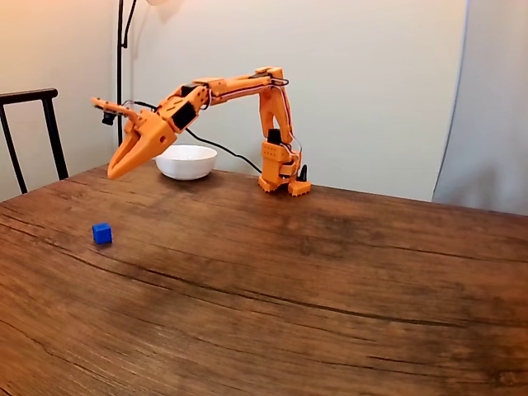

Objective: Grasp the cube and drop it in the bowl

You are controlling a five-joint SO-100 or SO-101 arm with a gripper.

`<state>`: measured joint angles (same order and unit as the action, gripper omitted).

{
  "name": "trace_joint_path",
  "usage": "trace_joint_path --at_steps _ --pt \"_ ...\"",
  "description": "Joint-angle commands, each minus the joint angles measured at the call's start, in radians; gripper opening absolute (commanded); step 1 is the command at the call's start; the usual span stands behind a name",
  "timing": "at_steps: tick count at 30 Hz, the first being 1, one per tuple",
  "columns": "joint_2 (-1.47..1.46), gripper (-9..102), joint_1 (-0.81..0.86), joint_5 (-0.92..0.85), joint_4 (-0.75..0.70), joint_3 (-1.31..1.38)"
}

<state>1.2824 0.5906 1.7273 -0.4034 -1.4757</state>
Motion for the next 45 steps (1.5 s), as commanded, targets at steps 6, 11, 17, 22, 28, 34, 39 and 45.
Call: trace_joint_path --at_steps 6,11,17,22,28,34,39,45 --pt "-0.02 0 0.011 -0.006 0.025 0.049" --pt "-0.08 13 0.003 -0.015 0.104 0.046" --pt "-0.146 27 -0.005 -0.071 0.235 0.034" --pt "-0.199 39 -0.023 -0.075 0.296 0.034" --pt "-0.25 50 -0.04 -0.074 0.313 0.048" --pt "-0.311 51 -0.071 -0.067 0.408 0.034" --pt "-0.38 51 -0.084 -0.072 0.483 0.041" --pt "-0.42 51 -0.08 -0.078 0.503 0.048"
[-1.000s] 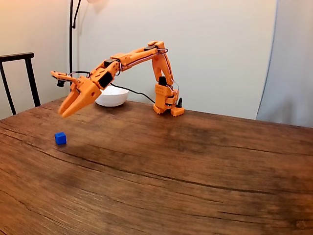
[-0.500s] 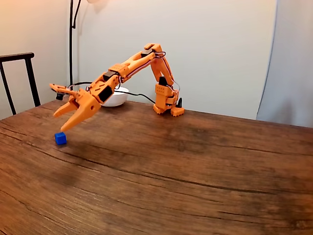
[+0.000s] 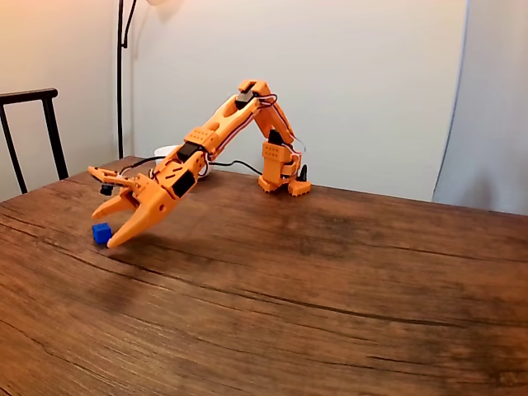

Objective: Grasp the cube and drop it in the bowl

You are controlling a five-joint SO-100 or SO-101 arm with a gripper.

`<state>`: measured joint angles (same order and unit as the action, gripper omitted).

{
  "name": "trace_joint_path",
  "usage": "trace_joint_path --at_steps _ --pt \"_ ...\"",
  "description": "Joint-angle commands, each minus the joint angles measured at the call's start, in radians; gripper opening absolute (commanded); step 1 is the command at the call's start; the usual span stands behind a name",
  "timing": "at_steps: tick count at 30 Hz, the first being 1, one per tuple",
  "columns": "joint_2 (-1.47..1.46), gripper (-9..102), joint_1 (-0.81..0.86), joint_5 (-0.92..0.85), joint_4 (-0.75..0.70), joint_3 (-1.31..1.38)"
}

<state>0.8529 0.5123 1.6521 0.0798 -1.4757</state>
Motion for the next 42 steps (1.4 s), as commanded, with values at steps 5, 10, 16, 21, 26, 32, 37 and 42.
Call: trace_joint_path --at_steps 5,10,16,21,26,32,37,42 --pt "-0.021 49 0.003 -0.04 0.02 0.048" --pt "-0.052 37 0.005 -0.044 0.021 0.049" --pt "-0.064 29 0.008 -0.077 0.021 0.043" --pt "-0.066 21 0.02 -0.08 0.021 0.032" --pt "-0.066 15 0.032 -0.081 0.02 0.031" --pt "-0.066 11 0.037 -0.081 0.017 0.031" --pt "-0.066 6 0.043 -0.081 0.011 0.029" --pt "-0.066 5 0.044 -0.081 0.011 0.029"
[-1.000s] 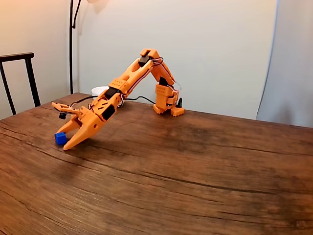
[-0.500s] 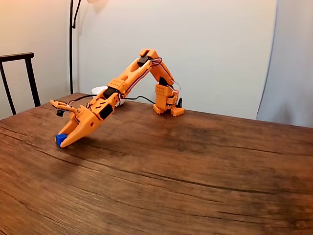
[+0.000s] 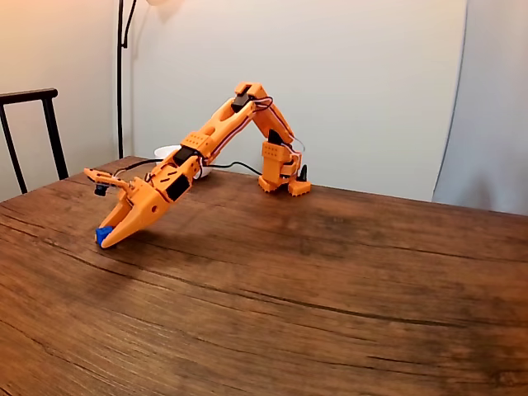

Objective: Grasp the cube and drop it in the bowl

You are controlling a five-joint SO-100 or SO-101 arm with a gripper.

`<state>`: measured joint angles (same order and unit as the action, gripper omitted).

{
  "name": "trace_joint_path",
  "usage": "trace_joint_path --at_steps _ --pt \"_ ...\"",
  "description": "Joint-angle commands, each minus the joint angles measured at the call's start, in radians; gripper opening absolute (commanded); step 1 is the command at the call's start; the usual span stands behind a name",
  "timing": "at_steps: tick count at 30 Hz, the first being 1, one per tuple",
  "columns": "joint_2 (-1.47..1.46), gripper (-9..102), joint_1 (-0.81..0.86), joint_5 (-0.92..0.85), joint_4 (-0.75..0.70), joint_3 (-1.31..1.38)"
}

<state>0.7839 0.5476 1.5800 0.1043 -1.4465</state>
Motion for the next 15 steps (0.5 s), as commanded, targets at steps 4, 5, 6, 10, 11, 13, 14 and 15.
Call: trace_joint_path --at_steps 4,5,6,10,11,13,14,15 --pt "0.006 5 0.011 -0.002 -0.008 0.006" --pt "0.012 5 0.011 0.003 -0.008 0.011" --pt "0.017 5 0.011 0.006 -0.008 0.015" --pt "0.032 5 0.011 0.009 -0.008 0.021" --pt "0.044 5 0.006 0.009 -0.011 0.02" --pt "0.08 5 0.003 0.011 -0.017 0.009" --pt "0.101 5 0.005 0.012 -0.017 0.003" --pt "0.124 5 0.006 0.029 -0.018 0.002"
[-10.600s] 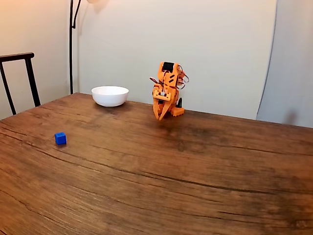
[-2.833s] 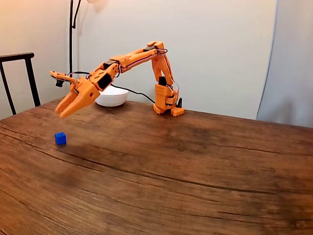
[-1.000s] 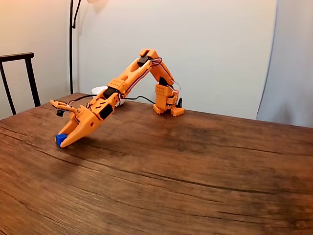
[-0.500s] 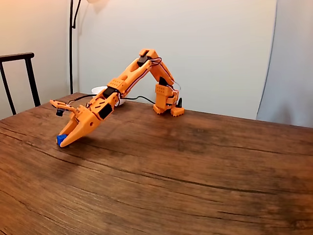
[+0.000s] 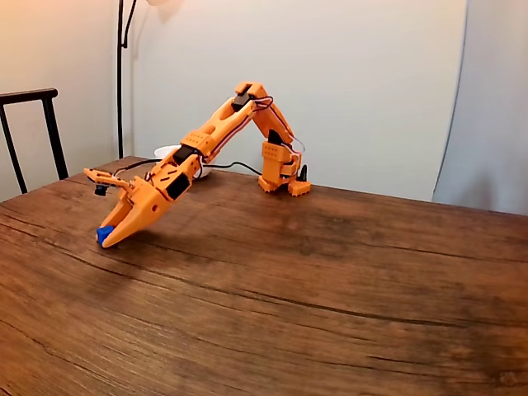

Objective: Grasp the cube and drop it in the bowl

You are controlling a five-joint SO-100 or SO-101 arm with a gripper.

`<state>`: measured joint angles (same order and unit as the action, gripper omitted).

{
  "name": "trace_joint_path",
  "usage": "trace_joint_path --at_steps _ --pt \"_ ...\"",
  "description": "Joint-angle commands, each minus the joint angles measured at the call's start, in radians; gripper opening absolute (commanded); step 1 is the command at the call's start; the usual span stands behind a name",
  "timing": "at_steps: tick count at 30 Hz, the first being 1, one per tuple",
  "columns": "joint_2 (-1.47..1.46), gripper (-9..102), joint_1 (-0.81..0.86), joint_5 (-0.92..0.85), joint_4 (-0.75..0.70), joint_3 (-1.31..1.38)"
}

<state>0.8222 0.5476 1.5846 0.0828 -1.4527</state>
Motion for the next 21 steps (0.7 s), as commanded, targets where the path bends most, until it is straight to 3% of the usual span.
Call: trace_joint_path --at_steps 1,14,21 --pt "0.112 5 0.009 0.051 -0.006 0.008" --pt "0.6 5 0.029 0.259 -0.666 0.025" --pt "0.836 5 0.077 0.336 -0.945 0.006"
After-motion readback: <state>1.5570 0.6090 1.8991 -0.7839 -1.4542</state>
